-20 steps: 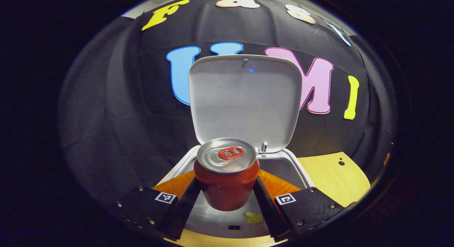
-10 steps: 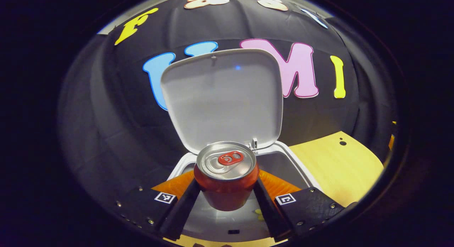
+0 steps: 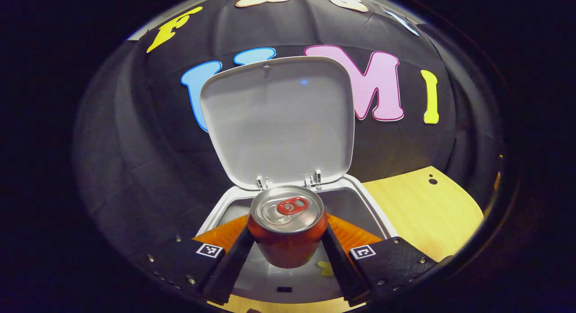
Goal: Press the lid of the desktop garbage bin to open it, pick up the crumpled paper on the desktop and throw it into the bin, then pick up the pop can on the desktop and drop it into the bin, and finally close the garbage bin lid.
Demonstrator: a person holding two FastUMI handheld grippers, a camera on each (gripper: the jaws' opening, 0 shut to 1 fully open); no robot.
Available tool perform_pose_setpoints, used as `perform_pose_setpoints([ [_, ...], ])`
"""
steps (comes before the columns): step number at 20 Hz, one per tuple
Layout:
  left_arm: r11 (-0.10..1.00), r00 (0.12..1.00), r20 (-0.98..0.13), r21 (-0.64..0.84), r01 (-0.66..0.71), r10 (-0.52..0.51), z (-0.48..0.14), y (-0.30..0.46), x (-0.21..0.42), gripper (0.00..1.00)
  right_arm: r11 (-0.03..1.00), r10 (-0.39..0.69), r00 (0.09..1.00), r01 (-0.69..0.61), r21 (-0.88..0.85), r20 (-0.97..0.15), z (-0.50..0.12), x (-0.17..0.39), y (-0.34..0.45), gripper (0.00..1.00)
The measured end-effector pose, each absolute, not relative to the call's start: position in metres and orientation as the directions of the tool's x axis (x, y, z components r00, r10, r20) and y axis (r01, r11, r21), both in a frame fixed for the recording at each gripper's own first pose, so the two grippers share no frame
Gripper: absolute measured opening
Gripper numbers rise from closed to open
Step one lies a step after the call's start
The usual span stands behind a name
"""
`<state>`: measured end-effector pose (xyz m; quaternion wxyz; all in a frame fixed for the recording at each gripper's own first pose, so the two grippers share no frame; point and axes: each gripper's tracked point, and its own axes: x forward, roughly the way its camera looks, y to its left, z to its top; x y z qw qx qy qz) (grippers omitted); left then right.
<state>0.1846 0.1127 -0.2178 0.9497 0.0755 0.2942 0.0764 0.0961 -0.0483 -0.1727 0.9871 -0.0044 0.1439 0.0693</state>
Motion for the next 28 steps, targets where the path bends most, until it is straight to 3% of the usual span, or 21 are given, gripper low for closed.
perform_pose_setpoints([
  [8, 0.975, 0.841, -0.504, 0.189, -0.116, 0.198, -0.2, 0.106, 0.18, 0.88, 0.989, 0.141, 0.956, -0.148, -0.01, -0.256, -0.157, 0.091, -0.047, 0.98],
  [19, 0.99, 0.958, -0.283, 0.139, -0.003, 0.042, -0.081, 0.01, 0.168, 0.88, 0.994, 0.102, 0.969, -0.091, 0.057, -0.225, -0.118, 0.093, -0.051, 0.98],
  [28, 0.998, 0.977, -0.213, 0.064, 0.024, -0.01, 0.012, 0.045, 0.231, 0.88, 0.997, 0.051, 0.973, -0.037, 0.066, -0.226, -0.09, 0.076, -0.065, 0.98],
])
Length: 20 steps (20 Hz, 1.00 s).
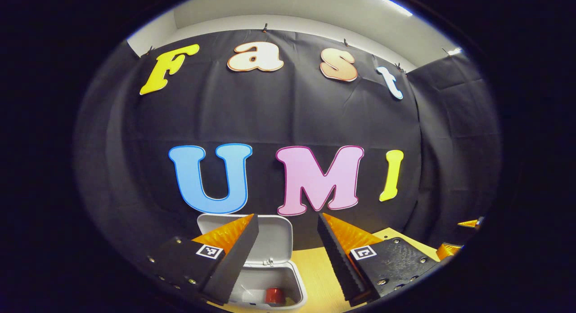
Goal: Press the lid of the desktop garbage bin to open it, pick up the crumpled paper on the desktop and throw it into the bin, then pick up the pop can on the desktop and drop it into the bin, and finally close the garbage bin lid.
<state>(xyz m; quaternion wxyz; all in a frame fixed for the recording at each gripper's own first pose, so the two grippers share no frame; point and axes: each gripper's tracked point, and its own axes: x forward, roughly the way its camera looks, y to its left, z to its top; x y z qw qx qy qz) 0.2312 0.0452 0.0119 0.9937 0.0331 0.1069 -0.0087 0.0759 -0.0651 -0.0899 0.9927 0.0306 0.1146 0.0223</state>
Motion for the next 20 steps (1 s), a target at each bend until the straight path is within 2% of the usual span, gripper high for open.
perform_pose_setpoints([
  [5, 0.999, 0.961, -0.271, 0.032, -0.043, 0.05, -0.005, 0.11, 0.291, 0.88, 0.998, -0.003, 0.969, 0.017, 0.055, -0.246, -0.093, 0.066, -0.082, 0.98],
  [7, 0.995, 0.951, -0.299, 0.075, -0.063, 0.082, -0.013, 0.135, 0.312, 0.88, 0.998, -0.016, 0.969, 0.031, 0.053, -0.248, -0.093, 0.064, -0.085, 0.98],
  [9, 0.992, 0.932, -0.355, 0.12, -0.039, 0.079, -0.027, 0.145, 0.332, 0.88, 0.999, -0.027, 0.966, 0.038, 0.037, -0.258, -0.1, 0.063, -0.089, 0.98],
  [11, 0.995, 0.904, -0.423, 0.101, -0.017, 0.058, -0.044, 0.144, 0.347, 0.88, 0.999, -0.031, 0.963, 0.041, 0.033, -0.268, -0.104, 0.061, -0.089, 0.98],
  [16, 0.994, 0.864, -0.5, 0.114, -0.003, 0.06, -0.058, 0.145, 0.344, 0.88, 0.999, -0.029, 0.961, 0.041, 0.036, -0.273, -0.109, 0.06, -0.087, 0.98],
  [20, 0.999, 0.832, -0.554, -0.007, -0.041, 0.031, -0.071, 0.141, 0.306, 0.88, 0.998, -0.011, 0.961, 0.026, 0.051, -0.275, -0.113, 0.061, -0.081, 0.98],
])
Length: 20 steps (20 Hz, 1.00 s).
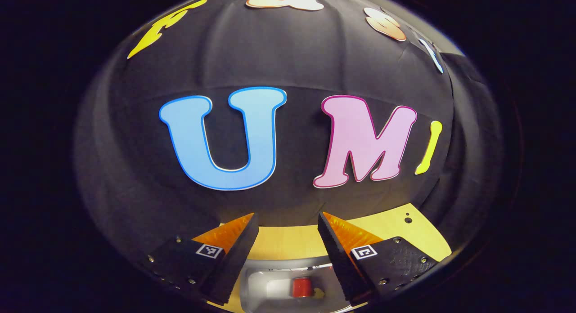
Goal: Press the lid of the desktop garbage bin to open it, pick up the crumpled paper on the desktop and throw it into the bin, then pick up the pop can on the desktop and drop it into the bin, and finally close the garbage bin lid.
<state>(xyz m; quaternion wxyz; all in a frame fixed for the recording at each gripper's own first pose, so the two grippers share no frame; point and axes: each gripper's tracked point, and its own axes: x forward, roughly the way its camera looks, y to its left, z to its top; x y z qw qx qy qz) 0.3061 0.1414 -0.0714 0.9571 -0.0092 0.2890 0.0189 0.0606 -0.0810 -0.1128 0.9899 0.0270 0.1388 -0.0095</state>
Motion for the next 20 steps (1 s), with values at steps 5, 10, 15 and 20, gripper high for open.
perform_pose_setpoints([
  [5, 0.995, 0.831, -0.549, 0.017, -0.098, 0.091, -0.091, 0.135, 0.247, 0.89, 0.999, 0.032, 0.957, -0.018, 0.05, -0.288, -0.12, 0.062, -0.065, 0.98],
  [10, 0.992, 0.795, -0.594, 0.054, -0.115, 0.124, -0.137, 0.128, 0.19, 0.89, 0.998, 0.065, 0.953, -0.054, 0.045, -0.297, -0.125, 0.062, -0.052, 0.98],
  [15, 0.991, 0.763, -0.633, 0.046, -0.127, 0.127, -0.175, 0.119, 0.157, 0.89, 0.997, 0.081, 0.943, -0.071, 0.042, -0.322, -0.138, 0.061, -0.046, 0.98],
  [20, 0.988, 0.773, -0.618, 0.043, -0.146, 0.141, -0.187, 0.119, 0.148, 0.9, 0.997, 0.079, 0.933, -0.072, 0.035, -0.351, -0.152, 0.06, -0.047, 0.98],
])
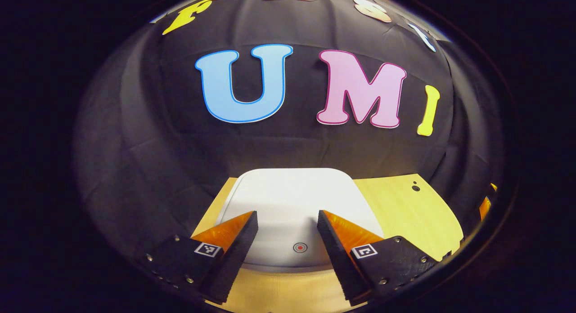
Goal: Press the lid of the desktop garbage bin to open it, pick up the crumpled paper on the desktop and throw it into the bin, then pick up the pop can on the desktop and drop it into the bin, and finally close the garbage bin lid.
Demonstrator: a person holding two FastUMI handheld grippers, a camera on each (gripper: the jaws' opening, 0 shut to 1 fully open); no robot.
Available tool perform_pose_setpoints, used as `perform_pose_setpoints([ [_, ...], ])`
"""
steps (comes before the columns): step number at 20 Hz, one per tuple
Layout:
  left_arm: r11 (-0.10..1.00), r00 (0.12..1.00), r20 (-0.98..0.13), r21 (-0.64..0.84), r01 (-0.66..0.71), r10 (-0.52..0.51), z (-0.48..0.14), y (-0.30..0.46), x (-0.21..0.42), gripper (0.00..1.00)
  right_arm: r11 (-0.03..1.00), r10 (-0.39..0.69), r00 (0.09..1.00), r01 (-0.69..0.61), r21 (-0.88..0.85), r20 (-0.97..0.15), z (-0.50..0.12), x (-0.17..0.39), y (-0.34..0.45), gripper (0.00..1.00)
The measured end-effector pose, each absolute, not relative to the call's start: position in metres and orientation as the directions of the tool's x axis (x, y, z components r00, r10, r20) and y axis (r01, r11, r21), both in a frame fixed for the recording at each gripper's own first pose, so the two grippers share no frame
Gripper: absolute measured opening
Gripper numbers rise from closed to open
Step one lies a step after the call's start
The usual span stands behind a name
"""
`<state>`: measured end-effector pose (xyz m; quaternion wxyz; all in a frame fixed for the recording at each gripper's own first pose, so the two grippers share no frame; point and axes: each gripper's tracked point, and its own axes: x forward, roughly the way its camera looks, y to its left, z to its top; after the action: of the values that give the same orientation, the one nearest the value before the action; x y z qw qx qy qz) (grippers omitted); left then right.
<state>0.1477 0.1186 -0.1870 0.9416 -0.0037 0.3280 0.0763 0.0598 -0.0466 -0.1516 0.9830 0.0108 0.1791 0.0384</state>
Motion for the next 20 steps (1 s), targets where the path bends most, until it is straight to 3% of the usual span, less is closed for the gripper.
perform_pose_setpoints([
  [6, 0.982, 0.797, -0.574, 0.115, -0.148, 0.188, -0.195, 0.112, 0.138, 0.92, 0.995, 0.098, 0.926, -0.089, 0.041, -0.365, -0.159, 0.064, -0.037, 0.98],
  [14, 0.98, 0.84, -0.506, 0.105, -0.167, 0.197, -0.182, 0.121, 0.146, 0.91, 0.995, 0.103, 0.932, -0.097, 0.035, -0.347, -0.151, 0.072, -0.034, 0.98],
  [20, 0.986, 0.89, -0.425, 0.089, -0.142, 0.167, -0.138, 0.1, 0.156, 0.91, 0.994, 0.105, 0.944, -0.101, 0.032, -0.314, -0.136, 0.08, -0.031, 0.98],
])
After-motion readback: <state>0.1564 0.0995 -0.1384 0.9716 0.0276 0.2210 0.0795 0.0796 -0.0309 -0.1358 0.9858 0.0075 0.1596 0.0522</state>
